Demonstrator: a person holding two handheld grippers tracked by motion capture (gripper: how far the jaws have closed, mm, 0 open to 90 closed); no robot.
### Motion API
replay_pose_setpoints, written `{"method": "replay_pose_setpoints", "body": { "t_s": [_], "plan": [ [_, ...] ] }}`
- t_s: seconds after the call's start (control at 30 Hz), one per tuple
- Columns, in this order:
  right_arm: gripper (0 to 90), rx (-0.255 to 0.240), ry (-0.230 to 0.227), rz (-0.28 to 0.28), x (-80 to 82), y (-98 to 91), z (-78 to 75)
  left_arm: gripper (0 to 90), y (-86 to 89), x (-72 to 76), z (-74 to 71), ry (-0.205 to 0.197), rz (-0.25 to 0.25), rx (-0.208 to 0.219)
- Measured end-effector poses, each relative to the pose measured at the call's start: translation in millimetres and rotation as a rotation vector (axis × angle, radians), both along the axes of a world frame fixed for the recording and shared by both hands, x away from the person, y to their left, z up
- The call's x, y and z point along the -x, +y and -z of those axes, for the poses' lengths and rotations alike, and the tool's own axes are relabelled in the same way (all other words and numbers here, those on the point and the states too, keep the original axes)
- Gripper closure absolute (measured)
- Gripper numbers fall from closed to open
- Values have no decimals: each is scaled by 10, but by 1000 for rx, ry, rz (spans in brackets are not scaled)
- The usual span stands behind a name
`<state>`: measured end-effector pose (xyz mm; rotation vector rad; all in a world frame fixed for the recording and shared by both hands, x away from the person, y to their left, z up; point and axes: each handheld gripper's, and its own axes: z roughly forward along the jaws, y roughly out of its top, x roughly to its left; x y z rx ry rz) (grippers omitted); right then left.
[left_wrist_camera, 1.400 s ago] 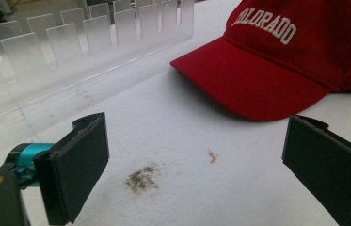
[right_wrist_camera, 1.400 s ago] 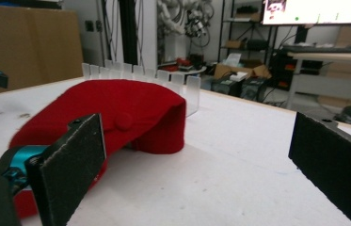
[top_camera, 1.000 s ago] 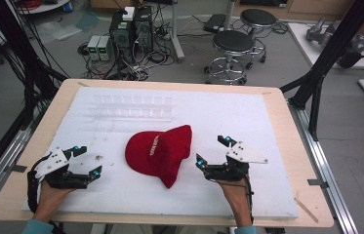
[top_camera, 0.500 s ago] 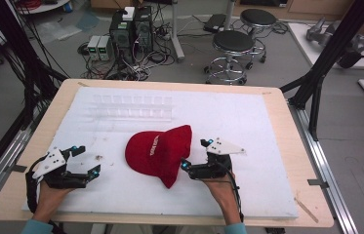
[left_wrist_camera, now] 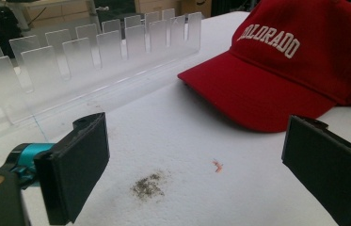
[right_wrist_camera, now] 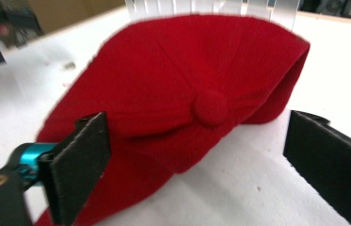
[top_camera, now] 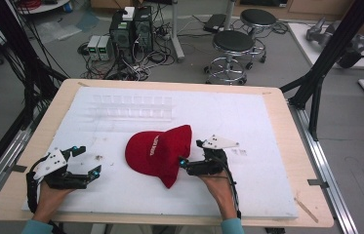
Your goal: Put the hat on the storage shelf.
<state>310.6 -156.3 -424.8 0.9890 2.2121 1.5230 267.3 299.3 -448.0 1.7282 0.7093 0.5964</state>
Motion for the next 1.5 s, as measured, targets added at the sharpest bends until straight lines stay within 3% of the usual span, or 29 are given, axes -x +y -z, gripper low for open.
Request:
{"method": "replay_pose_setpoints", "body": {
  "t_s": [0.1,0.3,0.43,0.53,0.7,0.83,0.93,1.1,1.3,1.5],
  "plan": [
    [161,-5,-4,-10,-9,-17,-10,84,1,0,-1,0,0,-2],
    [166,-28,44,-16,-62,-28,36,84,-5,3,1,0,1,-1],
    [166,-113,73,-29,-103,-52,55,84,-5,2,0,-1,2,-4],
    [172,-125,85,-35,-127,-52,64,85,-7,3,0,-2,2,-5],
    [260,-127,119,-59,-152,-23,101,85,-8,4,-1,-4,3,-9],
    [399,-132,138,-76,-155,-7,106,86,-9,4,-1,-4,2,-10],
    [569,-117,130,-70,-136,8,88,86,-11,4,-1,-2,3,-10],
    [739,-133,122,-73,-118,35,47,86,-12,4,0,-2,2,-10],
    [786,-125,92,-87,-104,97,-61,86,-12,4,0,-2,2,-11],
    [798,-81,50,-95,-106,167,-204,86,-11,6,-1,-2,3,-11]
  ]
}}
